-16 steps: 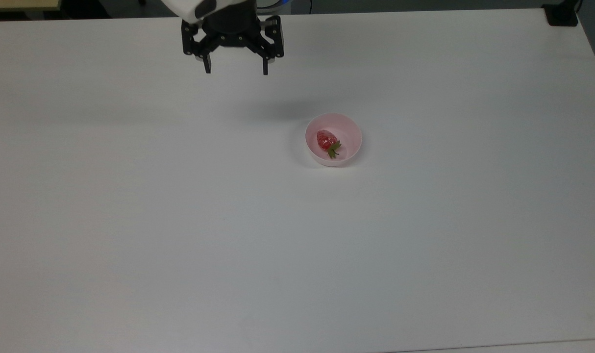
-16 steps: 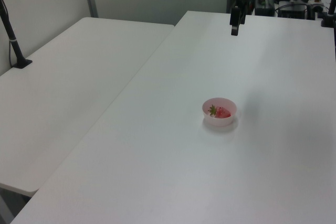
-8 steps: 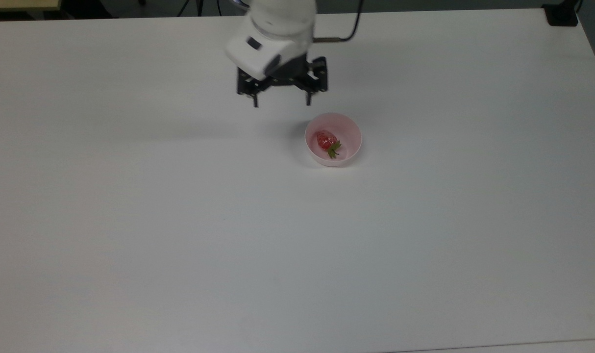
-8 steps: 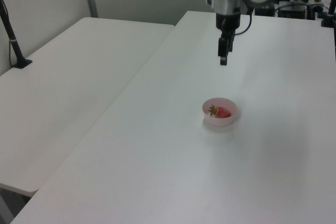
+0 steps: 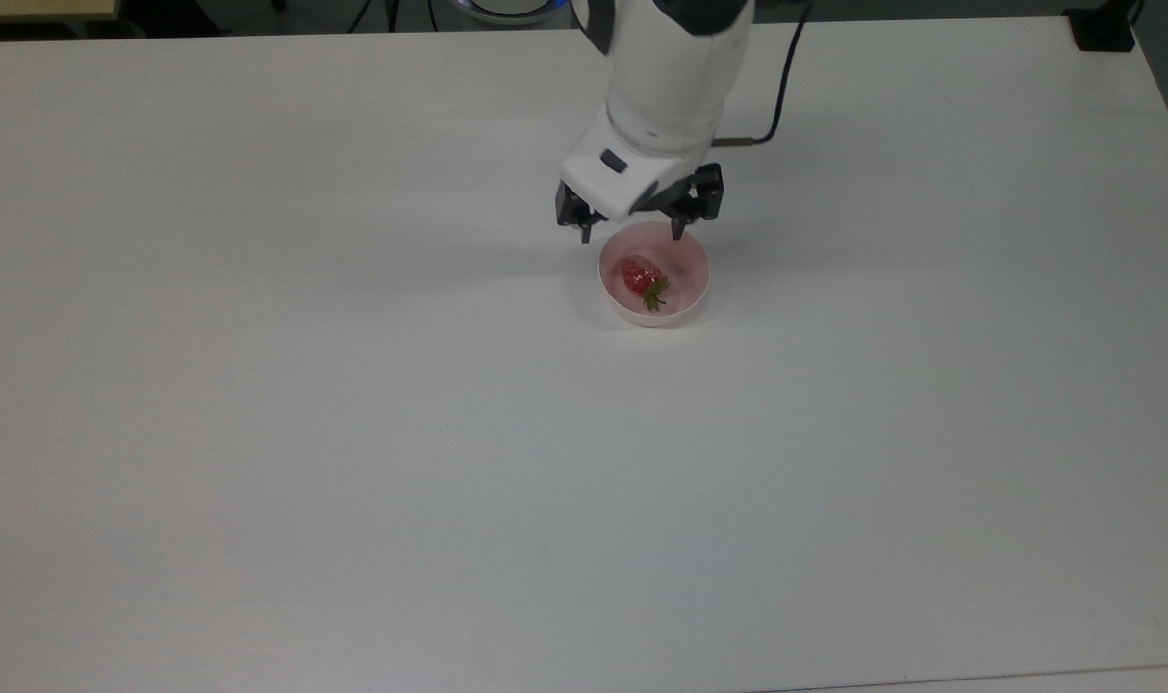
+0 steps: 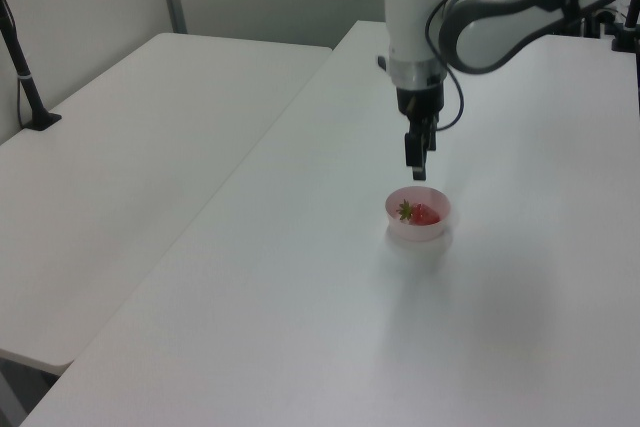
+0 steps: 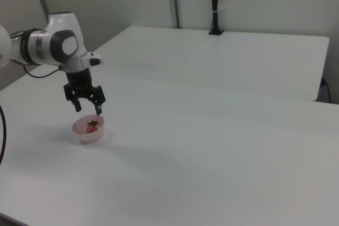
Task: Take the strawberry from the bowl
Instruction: 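Move the open gripper over the pink bowl and lower it, then close the gripper on the red strawberry inside the bowl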
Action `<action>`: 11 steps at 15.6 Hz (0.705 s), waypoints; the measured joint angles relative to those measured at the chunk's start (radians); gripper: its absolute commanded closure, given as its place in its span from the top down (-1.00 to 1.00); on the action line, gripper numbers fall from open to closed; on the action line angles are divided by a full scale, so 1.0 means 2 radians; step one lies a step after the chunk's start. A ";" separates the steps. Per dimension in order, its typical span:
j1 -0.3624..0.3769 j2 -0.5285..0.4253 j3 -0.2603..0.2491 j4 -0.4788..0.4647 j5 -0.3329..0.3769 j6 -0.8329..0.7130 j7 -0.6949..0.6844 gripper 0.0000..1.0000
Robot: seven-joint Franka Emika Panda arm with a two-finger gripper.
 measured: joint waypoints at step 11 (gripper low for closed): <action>0.028 0.072 -0.001 -0.001 -0.006 0.092 0.033 0.91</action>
